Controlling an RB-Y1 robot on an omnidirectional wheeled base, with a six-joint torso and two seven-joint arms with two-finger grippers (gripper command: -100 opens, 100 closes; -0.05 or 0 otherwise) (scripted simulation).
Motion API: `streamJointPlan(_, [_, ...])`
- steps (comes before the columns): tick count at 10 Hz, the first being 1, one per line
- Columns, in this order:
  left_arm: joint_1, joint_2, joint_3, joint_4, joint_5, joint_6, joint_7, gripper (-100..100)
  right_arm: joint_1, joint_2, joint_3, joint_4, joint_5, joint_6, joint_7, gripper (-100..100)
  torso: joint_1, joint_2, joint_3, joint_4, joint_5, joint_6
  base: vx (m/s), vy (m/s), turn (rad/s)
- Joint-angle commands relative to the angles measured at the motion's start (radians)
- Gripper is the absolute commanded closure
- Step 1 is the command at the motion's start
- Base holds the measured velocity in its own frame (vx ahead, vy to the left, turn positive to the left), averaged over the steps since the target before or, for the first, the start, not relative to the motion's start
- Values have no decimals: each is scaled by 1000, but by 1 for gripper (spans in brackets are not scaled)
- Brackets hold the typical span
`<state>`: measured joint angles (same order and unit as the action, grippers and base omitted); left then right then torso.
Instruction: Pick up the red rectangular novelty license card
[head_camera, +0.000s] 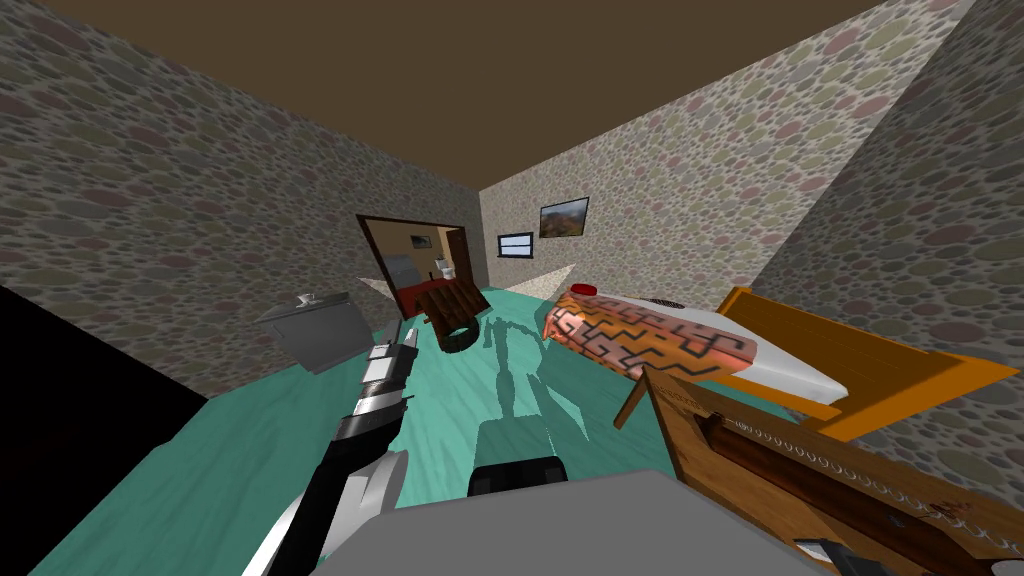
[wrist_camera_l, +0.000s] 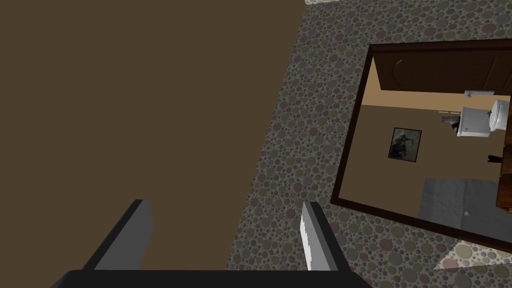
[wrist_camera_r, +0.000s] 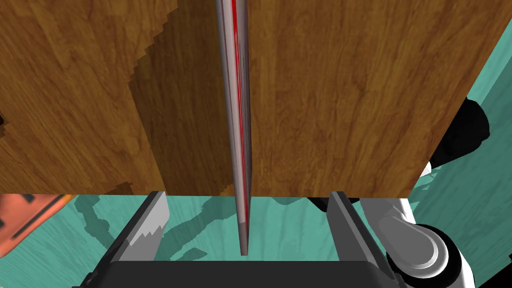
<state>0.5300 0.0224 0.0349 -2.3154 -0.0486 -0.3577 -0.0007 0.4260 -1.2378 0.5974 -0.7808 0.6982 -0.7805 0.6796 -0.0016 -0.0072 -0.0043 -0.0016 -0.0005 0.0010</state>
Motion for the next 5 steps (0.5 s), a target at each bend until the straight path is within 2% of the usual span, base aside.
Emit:
streamJointPlan(1, [0,0,0,0,0,0,0,0,19,9,-4,4,-12,0,50,-100,0,0,0,0,0,0,127,1,-137])
streamJointPlan(2, [0,0,0,0,0,0,0,0,19,9,-4,4,-12,0,56,-100,1,0,0,0,0,1,105,-4,-89])
streamJointPlan(3, [0,0,0,0,0,0,0,0,37,17,-9,7,-24,1,94,-100,0,1,0,0,0,0,115,5,-149])
streamJointPlan(4, [0,0,0,0,0,0,0,0,37,17,-9,7,-24,1,101,-100,1,1,0,0,0,1,100,5,-99])
streamJointPlan(5, [0,0,0,0,0,0,0,0,55,26,-13,10,-35,3,141,-100,1,1,1,0,0,0,125,-2,-165])
